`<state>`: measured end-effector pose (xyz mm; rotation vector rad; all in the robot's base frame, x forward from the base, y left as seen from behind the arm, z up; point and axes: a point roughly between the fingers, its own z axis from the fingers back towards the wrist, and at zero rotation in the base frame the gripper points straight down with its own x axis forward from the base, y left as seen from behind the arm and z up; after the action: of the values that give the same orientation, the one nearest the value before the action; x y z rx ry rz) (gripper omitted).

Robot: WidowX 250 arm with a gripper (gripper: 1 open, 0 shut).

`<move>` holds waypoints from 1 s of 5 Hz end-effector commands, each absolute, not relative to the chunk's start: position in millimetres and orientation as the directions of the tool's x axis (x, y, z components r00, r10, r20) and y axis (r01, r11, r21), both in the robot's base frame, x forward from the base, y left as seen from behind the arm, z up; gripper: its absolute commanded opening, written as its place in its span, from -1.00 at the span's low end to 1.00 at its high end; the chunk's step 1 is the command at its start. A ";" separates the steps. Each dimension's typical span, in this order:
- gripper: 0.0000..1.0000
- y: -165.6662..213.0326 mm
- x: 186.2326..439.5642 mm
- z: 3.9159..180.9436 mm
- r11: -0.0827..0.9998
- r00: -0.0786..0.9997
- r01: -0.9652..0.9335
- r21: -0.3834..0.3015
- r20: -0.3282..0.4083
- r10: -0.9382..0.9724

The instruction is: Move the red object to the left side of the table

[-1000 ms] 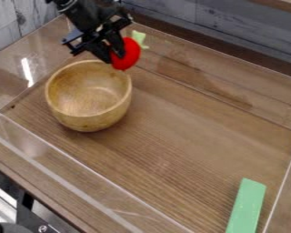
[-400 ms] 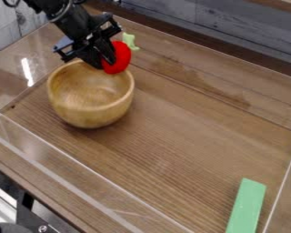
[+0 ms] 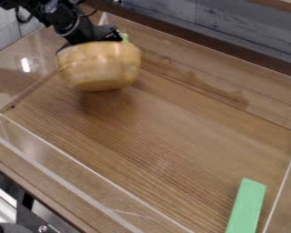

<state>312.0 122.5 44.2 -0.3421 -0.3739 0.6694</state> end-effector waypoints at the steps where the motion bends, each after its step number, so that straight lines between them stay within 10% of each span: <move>1: -1.00 120.3 318.7 41.0 0.745 0.739 -0.531 -0.405 0.208 0.640; 5: -1.00 148.3 321.3 -2.9 0.721 0.716 -0.609 -0.331 0.161 0.679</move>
<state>335.8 157.0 22.2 -0.2680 -0.3667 0.7314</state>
